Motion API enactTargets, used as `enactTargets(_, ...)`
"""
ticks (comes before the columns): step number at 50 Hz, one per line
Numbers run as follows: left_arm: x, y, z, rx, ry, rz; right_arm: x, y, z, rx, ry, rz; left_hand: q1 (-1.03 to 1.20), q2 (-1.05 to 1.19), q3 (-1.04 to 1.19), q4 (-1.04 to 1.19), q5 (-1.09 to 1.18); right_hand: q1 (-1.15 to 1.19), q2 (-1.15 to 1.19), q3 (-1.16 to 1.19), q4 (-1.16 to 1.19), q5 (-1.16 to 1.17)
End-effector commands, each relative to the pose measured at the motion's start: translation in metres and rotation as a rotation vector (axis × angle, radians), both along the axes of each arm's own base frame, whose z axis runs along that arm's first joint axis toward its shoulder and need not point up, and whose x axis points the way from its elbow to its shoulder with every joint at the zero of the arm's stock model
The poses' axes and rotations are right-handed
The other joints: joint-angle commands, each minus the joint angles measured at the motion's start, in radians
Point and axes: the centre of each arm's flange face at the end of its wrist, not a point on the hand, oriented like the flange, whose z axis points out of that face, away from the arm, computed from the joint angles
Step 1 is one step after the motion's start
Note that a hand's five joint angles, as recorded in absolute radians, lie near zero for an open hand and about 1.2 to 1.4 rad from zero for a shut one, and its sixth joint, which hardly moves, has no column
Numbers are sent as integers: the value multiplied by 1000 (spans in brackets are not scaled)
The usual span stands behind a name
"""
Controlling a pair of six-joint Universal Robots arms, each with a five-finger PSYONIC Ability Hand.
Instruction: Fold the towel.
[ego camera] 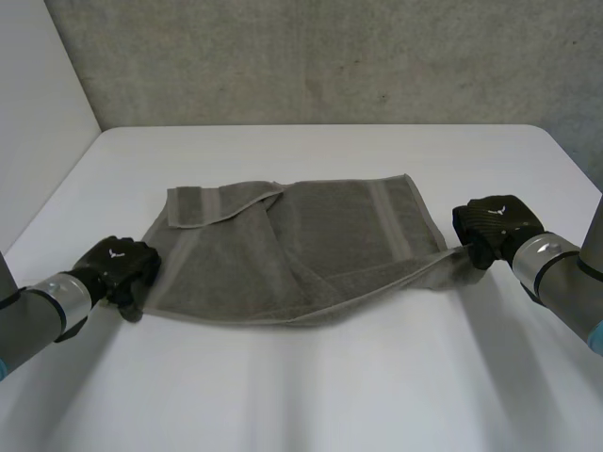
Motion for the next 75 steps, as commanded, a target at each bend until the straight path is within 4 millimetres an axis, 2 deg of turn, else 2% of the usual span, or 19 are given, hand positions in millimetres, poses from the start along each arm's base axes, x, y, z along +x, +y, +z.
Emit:
enactTargets(1, 0, -1, 1, -5, 1, 1, 0, 0, -1, 2, 3, 3, 13, 7, 10, 12, 60, 76, 127, 72, 59, 59)
enactTargets(22, 0, -5, -1, -2, 5, 1, 1, 1, -3, 7, 6, 5, 13, 7, 10, 12, 60, 76, 127, 72, 59, 59)
enactTargets(28, -2, -6, -1, -4, 6, -3, 1, 1, -3, 7, 6, 5, 707, 701, 704, 706, 754, 76, 127, 72, 59, 59)
enactTargets(39, -8, -4, 6, -12, 20, -15, -1, -2, 5, -14, -2, -1, 723, 717, 720, 722, 770, 76, 127, 72, 59, 59)
enactTargets(45, -12, -8, 50, -102, 82, -7, -1, -3, 44, -101, -24, -5, 723, 717, 720, 722, 770, 76, 127, 72, 59, 59)
enactTargets(47, -13, -5, 91, -176, 151, 12, -2, 2, 79, -165, -37, -4, 723, 717, 720, 722, 770, 76, 127, 72, 59, 59)
enactTargets(50, -14, -2, 113, -217, 193, 17, -3, 6, 99, -193, -42, -4, 723, 717, 720, 722, 770, 76, 127, 72, 59, 59)
enactTargets(52, -16, 8, 155, -297, 282, -8, -5, 18, 137, -238, -65, 1, 723, 717, 720, 722, 770, 76, 127, 72, 59, 59)
enactTargets(53, -16, 8, 155, -298, 283, -8, -5, 18, 137, -238, -66, 1, 723, 717, 720, 722, 770, 76, 127, 72, 59, 59)
enactTargets(55, -16, 19, 185, -353, 366, -42, -7, 27, 164, -278, -88, 21, 723, 717, 720, 722, 770, 76, 127, 72, 59, 59)
enactTargets(59, -13, 21, 196, -354, 432, -38, -10, 26, 174, -294, -84, 26, 723, 717, 720, 722, 770, 76, 127, 72, 59, 59)
enactTargets(61, -11, 17, 192, -339, 453, -26, -11, 22, 172, -283, -81, 33, 723, 717, 720, 722, 770, 76, 127, 72, 59, 59)
enactTargets(63, -10, 2, 161, -254, 459, 2, -12, 3, 140, -187, -50, 32, 723, 717, 720, 722, 770, 76, 127, 72, 59, 59)
enactTargets(64, -10, 2, 161, -253, 459, 2, -12, 3, 140, -187, -50, 32, 723, 717, 720, 722, 770, 76, 127, 72, 59, 59)
enactTargets(66, -11, -10, 122, -143, 444, 22, -8, -8, 107, -114, 21, 43, 723, 717, 720, 722, 770, 76, 127, 72, 59, 59)
enactTargets(69, -12, -14, 101, -88, 427, 29, -6, -10, 94, -91, 64, 59, 723, 717, 720, 722, 770, 76, 127, 72, 59, 59)
enactTargets(71, -15, -17, 61, -2, 372, 19, 1, -12, 66, -35, 121, 82, 723, 717, 720, 722, 770, 76, 127, 72, 59, 59)
enactTargets(74, -15, -19, 30, 41, 296, 12, 3, -14, 44, 19, 135, 67, 723, 717, 720, 722, 770, 76, 127, 72, 59, 59)
enactTargets(75, -15, -19, 30, 41, 296, 12, 3, -14, 44, 19, 135, 67, 723, 717, 720, 722, 770, 76, 127, 72, 59, 59)
